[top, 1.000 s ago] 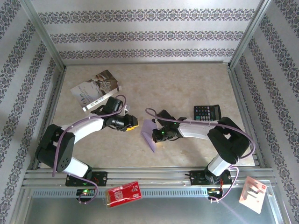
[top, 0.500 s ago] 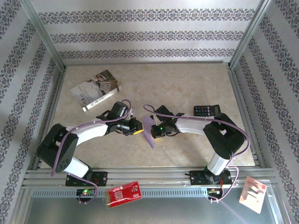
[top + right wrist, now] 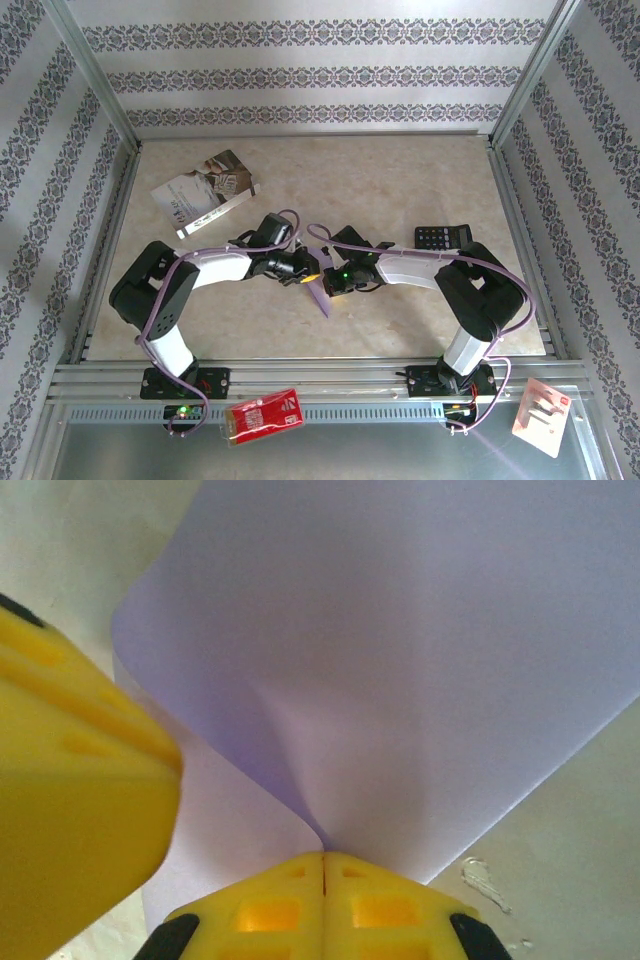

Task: Fold a paper plane with a square sheet of paper (pick it up from the middle)
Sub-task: Third fold the triangle at the center of the table.

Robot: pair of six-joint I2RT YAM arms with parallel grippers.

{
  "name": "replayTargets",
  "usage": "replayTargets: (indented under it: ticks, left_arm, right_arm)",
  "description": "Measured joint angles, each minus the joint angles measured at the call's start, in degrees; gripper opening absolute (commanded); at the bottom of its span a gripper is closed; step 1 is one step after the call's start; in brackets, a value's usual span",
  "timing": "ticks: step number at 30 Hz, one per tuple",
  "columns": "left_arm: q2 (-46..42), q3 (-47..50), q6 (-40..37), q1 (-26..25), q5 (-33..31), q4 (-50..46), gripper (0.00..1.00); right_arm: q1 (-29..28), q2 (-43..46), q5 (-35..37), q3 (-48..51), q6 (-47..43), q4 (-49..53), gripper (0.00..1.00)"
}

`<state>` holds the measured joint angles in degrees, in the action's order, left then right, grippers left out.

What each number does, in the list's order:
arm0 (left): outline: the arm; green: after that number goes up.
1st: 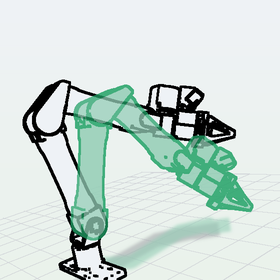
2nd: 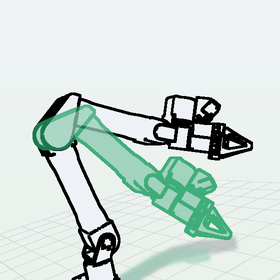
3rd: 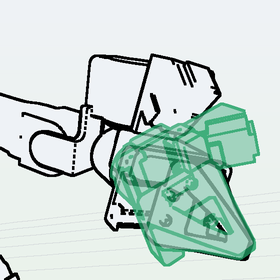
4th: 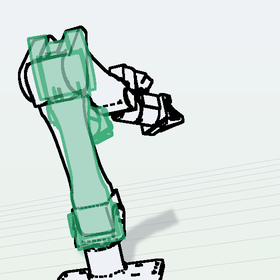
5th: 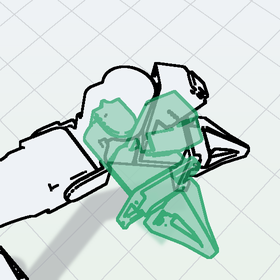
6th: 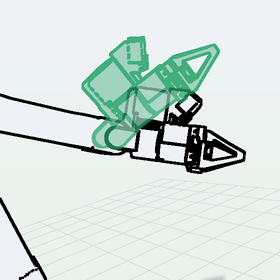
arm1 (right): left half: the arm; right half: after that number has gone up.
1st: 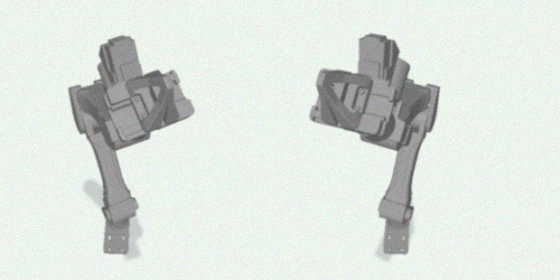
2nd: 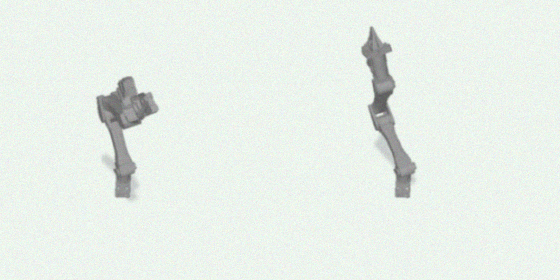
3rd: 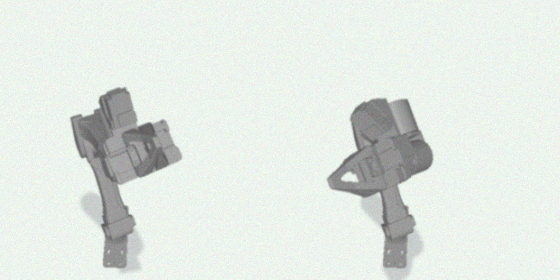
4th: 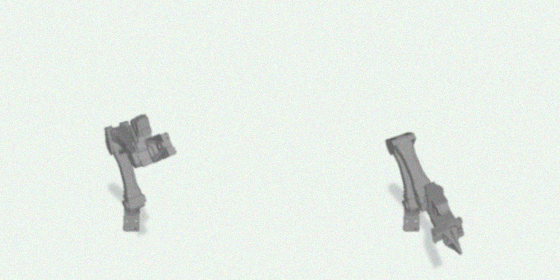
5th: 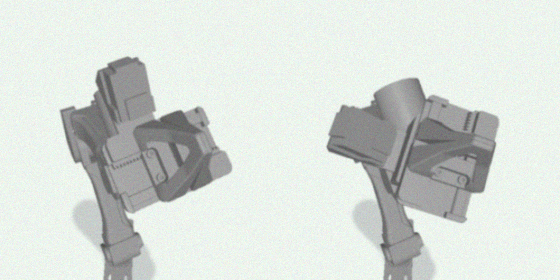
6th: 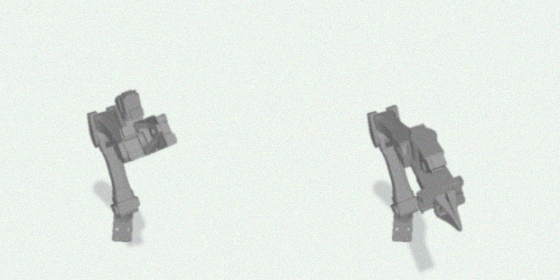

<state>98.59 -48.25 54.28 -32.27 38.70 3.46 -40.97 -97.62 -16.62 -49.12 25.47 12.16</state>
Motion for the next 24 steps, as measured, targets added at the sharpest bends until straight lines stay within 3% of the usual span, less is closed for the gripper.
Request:
replayTargets:
  ticks: [24]
  left_arm:
    - [2.1,0.0,-6.7,0.0,-0.4,-6.2,0.17]
  right_arm:
    - [0.0,0.0,-0.2,0.0,0.0,-0.1,0.0]
